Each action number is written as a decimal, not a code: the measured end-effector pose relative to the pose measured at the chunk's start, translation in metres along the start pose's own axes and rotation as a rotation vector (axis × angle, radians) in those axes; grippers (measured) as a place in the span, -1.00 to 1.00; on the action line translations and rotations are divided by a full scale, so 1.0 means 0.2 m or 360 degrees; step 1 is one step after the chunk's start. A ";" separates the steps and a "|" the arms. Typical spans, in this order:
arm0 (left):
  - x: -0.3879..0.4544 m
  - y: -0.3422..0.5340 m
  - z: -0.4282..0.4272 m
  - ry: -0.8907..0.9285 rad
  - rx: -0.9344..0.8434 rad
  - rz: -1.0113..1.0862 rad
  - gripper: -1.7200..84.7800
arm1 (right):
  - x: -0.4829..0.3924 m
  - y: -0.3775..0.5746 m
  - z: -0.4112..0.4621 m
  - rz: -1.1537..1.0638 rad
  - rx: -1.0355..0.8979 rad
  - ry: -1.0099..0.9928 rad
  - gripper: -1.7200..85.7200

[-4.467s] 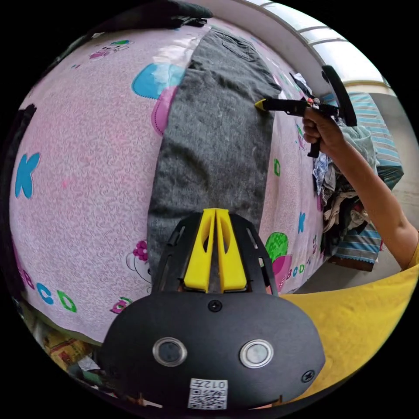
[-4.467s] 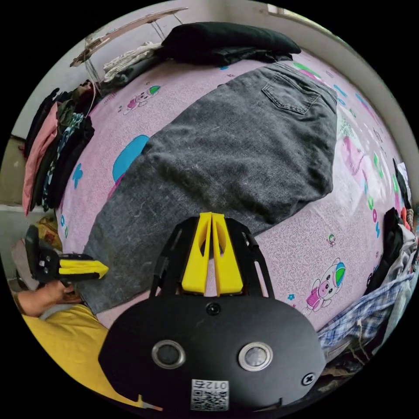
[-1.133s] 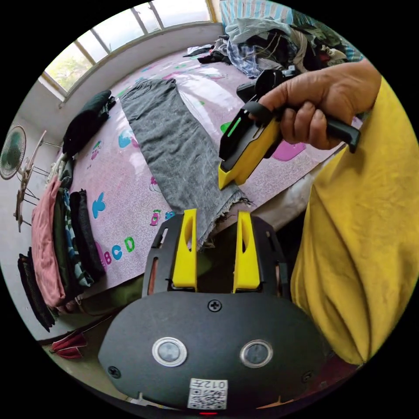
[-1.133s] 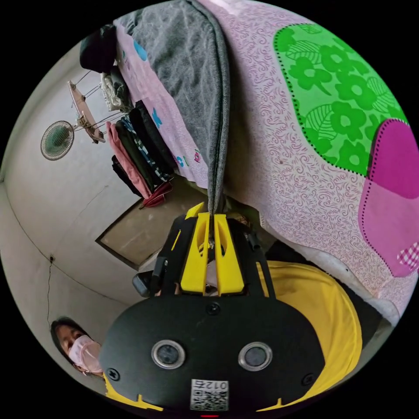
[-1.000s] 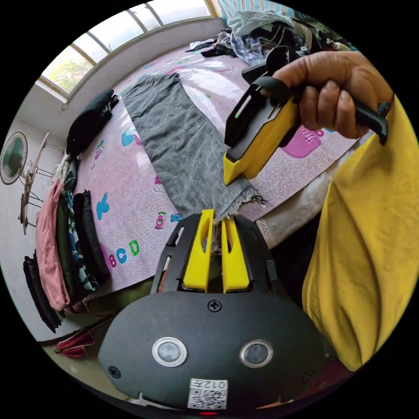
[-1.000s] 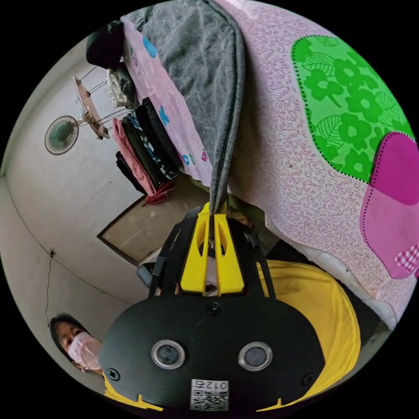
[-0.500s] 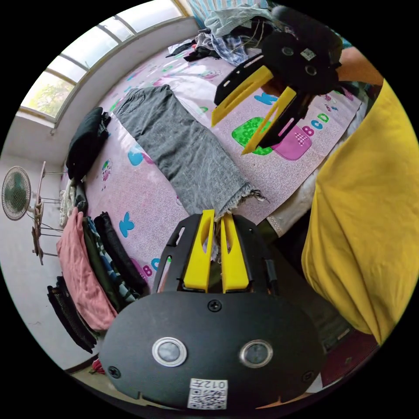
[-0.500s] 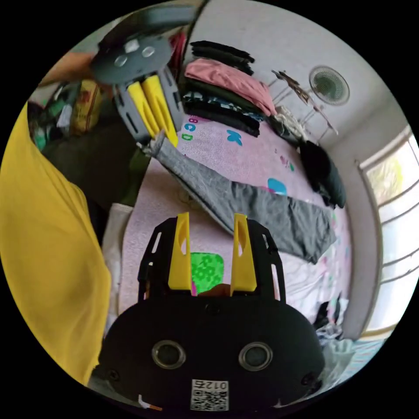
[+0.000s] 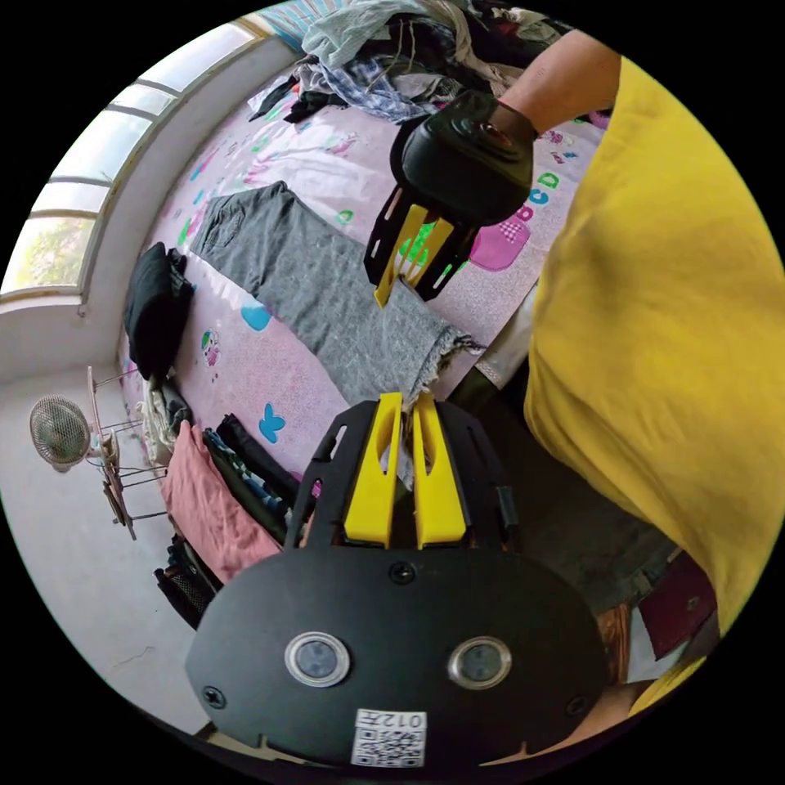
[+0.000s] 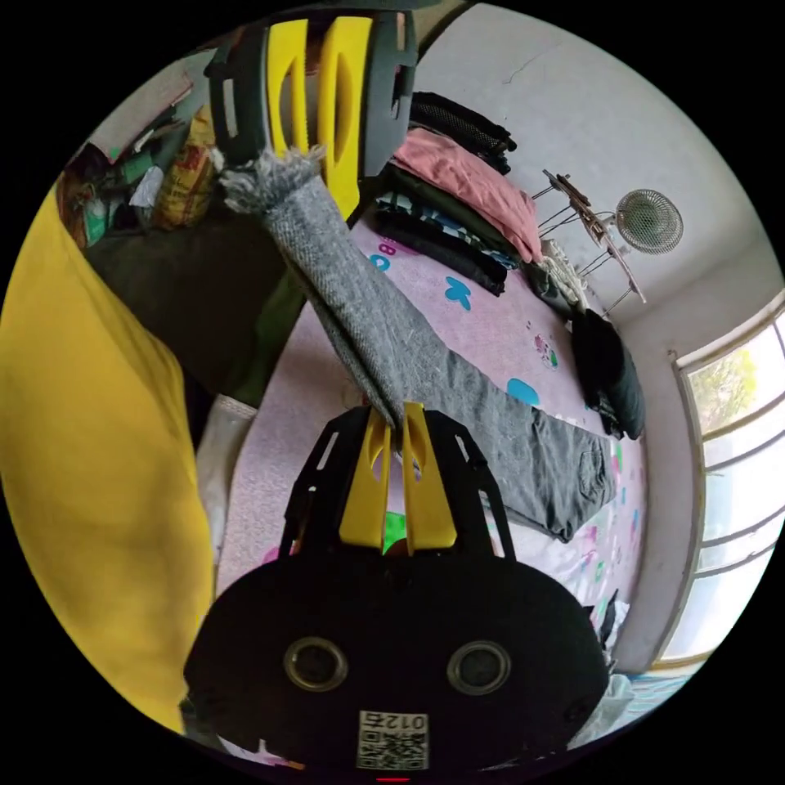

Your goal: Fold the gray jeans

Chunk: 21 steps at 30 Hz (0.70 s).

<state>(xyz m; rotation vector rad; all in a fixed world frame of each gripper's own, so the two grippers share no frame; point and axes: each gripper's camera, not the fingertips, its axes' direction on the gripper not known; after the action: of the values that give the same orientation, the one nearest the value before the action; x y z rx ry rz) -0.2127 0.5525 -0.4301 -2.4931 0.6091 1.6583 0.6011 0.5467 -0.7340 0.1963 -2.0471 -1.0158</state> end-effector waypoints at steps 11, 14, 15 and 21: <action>-0.32 -0.39 -0.26 0.0098 -0.0177 0.0364 -0.95 | 0.22 0.06 -0.32 0.0589 0.0214 -0.0600 -0.92; -0.59 -0.58 -0.26 0.0060 -0.0142 0.0421 -0.95 | 0.52 0.14 -0.33 0.0860 0.0279 -0.0734 -0.93; -0.65 -0.62 -0.26 0.0059 -0.0135 0.0429 -0.95 | 0.65 0.17 -0.33 0.0955 0.0299 -0.0777 -0.93; -1.25 -1.06 -0.16 0.0055 -0.0169 0.0565 -0.95 | 1.32 0.40 -0.27 0.1387 0.0327 -0.0929 -0.93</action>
<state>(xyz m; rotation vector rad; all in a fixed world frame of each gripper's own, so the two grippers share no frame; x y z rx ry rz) -0.1900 0.8070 -0.2231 -2.6117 1.0463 1.8034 0.4848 0.4461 -0.4989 -0.9154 -2.3673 -0.3166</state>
